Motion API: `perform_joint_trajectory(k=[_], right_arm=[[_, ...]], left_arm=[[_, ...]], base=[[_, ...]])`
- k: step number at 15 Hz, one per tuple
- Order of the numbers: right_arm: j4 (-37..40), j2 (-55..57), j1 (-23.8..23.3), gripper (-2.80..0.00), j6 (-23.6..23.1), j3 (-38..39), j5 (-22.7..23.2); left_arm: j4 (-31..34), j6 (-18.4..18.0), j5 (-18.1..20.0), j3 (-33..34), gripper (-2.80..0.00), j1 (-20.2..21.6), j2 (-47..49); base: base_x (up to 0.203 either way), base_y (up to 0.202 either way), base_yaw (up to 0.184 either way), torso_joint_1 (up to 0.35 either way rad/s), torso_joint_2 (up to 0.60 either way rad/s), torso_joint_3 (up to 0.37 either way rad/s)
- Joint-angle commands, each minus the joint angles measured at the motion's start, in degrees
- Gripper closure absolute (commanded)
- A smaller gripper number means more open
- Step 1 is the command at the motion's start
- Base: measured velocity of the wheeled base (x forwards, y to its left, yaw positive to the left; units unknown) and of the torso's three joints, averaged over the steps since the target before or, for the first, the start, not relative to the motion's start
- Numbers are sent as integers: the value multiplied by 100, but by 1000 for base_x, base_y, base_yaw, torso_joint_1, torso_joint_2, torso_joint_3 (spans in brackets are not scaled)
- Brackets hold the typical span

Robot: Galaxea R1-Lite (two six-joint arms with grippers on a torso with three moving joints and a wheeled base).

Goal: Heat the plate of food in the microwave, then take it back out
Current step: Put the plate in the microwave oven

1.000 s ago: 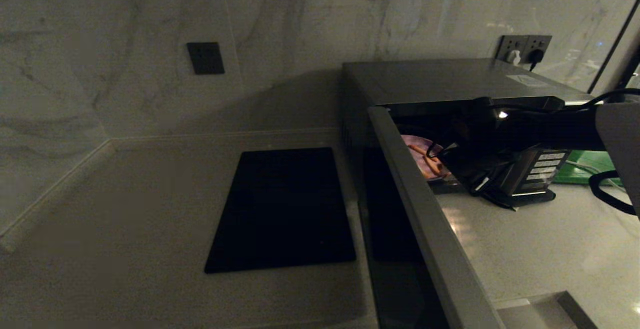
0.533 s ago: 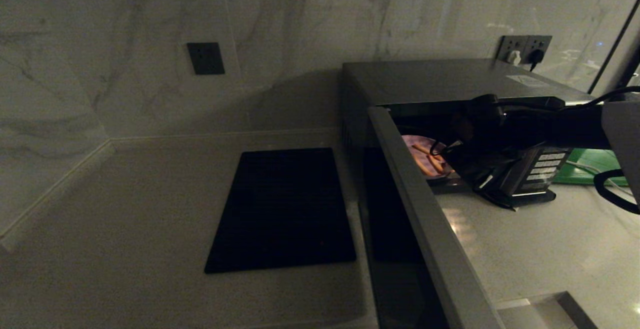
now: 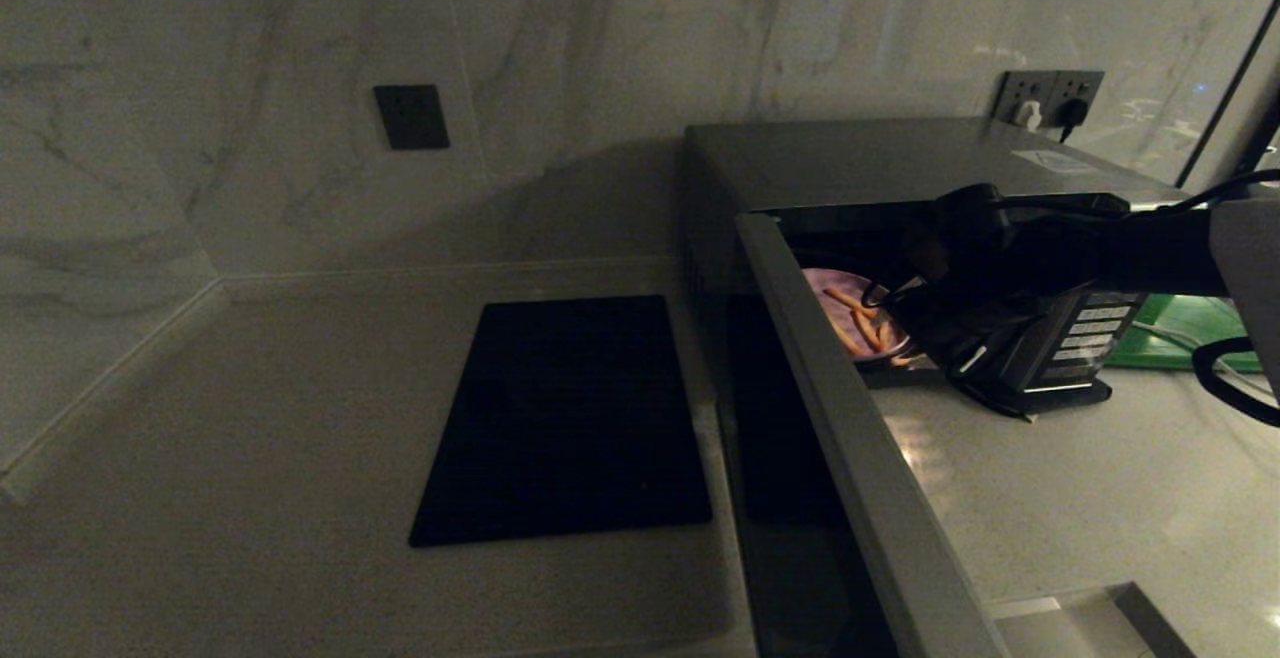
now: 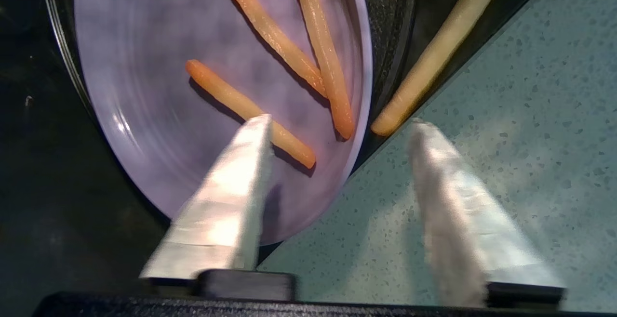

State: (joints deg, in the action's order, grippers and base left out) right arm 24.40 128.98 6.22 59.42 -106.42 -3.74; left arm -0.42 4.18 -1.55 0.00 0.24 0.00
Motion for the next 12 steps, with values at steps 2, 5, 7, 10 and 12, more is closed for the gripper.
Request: perform_joint_trajectory(k=[2, 5, 7, 10, 12], right_arm=[[21, -40, 2, -280, 35, -1, -4], [32, -185, -6, -280, 35, 12, -28], [52, -342, -6, -280, 35, 61, -36], [154, -785, -10, -280, 21, 442, -38], [220, -1085, -40, -280, -49, 771, -47]], left_arm=[[-2, 4, -3, 0, 0, 2, 9], [-2, 4, -3, 0, 0, 2, 9], [-2, 4, -3, 0, 0, 2, 9], [-2, 4, -3, 0, 0, 2, 9], [-2, 4, -3, 0, 0, 2, 9]], base=[[0, 0, 0, 0, 0, 0], [0, 0, 0, 0, 0, 0], [0, 0, 0, 0, 0, 0], [0, 0, 0, 0, 0, 0], [0, 0, 0, 0, 0, 0]])
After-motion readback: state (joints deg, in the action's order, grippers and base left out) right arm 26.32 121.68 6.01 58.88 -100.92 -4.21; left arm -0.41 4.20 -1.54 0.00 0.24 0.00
